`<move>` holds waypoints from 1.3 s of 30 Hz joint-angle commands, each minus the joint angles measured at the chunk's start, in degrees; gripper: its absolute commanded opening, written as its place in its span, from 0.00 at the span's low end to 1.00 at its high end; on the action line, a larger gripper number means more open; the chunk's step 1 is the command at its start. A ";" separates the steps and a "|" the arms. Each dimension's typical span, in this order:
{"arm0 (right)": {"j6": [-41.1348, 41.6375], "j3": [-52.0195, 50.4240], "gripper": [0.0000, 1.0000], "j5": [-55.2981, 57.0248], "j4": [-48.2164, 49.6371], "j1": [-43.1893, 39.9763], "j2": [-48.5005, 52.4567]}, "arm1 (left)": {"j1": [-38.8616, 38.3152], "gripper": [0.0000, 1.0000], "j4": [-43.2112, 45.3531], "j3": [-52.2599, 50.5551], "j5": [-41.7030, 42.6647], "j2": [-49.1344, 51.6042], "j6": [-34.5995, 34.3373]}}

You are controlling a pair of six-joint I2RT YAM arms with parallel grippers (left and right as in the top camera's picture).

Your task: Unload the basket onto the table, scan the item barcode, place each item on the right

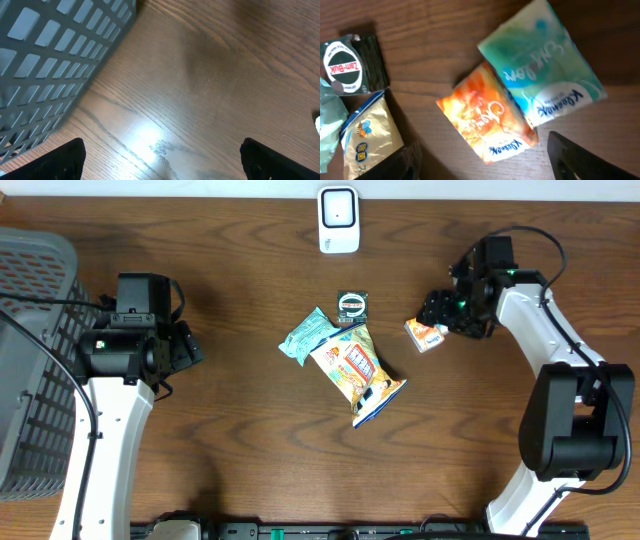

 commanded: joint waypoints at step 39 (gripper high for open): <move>3.02 -3.34 0.52 38.38 1.14 18.73 2.47 | 0.22 0.98 -0.17 0.13 -1.16 0.04 0.50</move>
